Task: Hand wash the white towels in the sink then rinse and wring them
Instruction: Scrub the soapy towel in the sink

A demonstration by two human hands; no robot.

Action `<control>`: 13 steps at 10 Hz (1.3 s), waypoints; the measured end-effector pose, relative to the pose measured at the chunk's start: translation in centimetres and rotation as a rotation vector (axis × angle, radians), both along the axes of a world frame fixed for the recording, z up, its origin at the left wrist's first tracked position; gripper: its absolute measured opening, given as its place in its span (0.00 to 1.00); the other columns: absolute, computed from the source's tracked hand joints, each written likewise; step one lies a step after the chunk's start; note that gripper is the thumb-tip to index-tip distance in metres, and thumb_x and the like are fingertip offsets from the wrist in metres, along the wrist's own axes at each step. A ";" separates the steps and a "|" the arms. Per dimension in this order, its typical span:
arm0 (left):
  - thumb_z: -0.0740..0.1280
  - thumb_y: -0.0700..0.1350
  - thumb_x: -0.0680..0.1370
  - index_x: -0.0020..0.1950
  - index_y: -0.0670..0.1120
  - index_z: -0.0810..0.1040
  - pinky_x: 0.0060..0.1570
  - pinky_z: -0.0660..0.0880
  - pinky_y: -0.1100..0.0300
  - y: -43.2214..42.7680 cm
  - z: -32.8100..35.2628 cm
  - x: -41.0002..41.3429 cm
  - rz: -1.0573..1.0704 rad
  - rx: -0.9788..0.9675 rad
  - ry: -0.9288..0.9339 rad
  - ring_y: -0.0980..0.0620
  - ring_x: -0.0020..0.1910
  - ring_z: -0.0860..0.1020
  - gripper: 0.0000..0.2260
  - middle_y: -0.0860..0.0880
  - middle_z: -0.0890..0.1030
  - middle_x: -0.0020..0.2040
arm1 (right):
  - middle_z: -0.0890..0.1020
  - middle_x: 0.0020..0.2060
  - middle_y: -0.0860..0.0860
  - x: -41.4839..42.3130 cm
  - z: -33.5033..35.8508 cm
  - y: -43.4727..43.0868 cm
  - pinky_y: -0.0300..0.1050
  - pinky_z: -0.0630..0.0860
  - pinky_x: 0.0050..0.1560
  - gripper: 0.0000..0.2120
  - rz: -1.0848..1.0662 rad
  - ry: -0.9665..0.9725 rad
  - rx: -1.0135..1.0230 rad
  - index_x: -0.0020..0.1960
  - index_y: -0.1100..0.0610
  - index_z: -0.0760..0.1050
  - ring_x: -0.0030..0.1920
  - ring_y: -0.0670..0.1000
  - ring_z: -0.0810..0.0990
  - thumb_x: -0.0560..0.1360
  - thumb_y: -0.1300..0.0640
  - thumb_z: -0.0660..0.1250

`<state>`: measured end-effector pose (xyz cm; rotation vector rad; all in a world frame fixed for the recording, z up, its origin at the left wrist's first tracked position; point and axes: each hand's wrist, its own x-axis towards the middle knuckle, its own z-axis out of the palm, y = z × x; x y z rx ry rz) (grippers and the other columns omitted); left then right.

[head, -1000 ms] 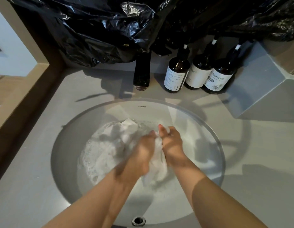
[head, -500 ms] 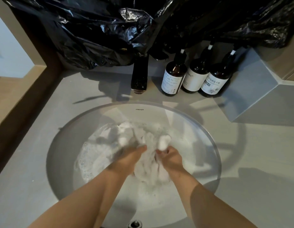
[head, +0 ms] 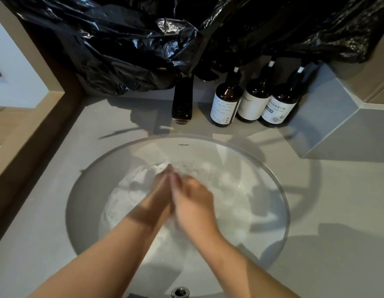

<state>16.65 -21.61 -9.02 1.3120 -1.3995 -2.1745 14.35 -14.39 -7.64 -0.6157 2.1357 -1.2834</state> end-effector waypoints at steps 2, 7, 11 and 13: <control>0.51 0.45 0.84 0.50 0.41 0.75 0.38 0.73 0.64 1.8 -1.0 -0.1 -0.004 -0.122 0.029 0.57 0.35 0.74 0.15 0.52 0.75 0.36 | 0.73 0.29 0.47 -3.7 -2.4 -0.8 0.44 0.71 0.43 0.21 -0.187 0.036 0.040 0.30 0.50 0.67 0.40 0.54 0.75 0.80 0.46 0.57; 0.53 0.49 0.84 0.38 0.43 0.71 0.33 0.72 0.67 1.7 -0.1 -0.6 0.115 0.134 0.004 0.57 0.29 0.76 0.18 0.47 0.76 0.28 | 0.78 0.32 0.48 -1.5 -1.0 0.3 0.42 0.72 0.42 0.20 -0.059 -0.029 0.005 0.34 0.52 0.73 0.40 0.52 0.79 0.80 0.43 0.56; 0.58 0.49 0.82 0.44 0.46 0.78 0.49 0.74 0.66 2.3 -1.0 0.5 0.140 0.101 0.094 0.60 0.39 0.81 0.14 0.47 0.82 0.40 | 0.74 0.30 0.48 -3.9 -1.8 -0.7 0.46 0.74 0.44 0.22 -0.051 0.164 0.120 0.32 0.53 0.67 0.40 0.56 0.77 0.80 0.43 0.55; 0.57 0.45 0.83 0.57 0.40 0.80 0.57 0.72 0.62 0.6 0.6 -0.6 0.316 0.253 0.098 0.44 0.57 0.76 0.15 0.36 0.69 0.66 | 0.81 0.36 0.48 -0.7 -1.3 0.3 0.36 0.71 0.38 0.18 0.008 0.077 0.029 0.35 0.52 0.72 0.37 0.46 0.78 0.80 0.45 0.58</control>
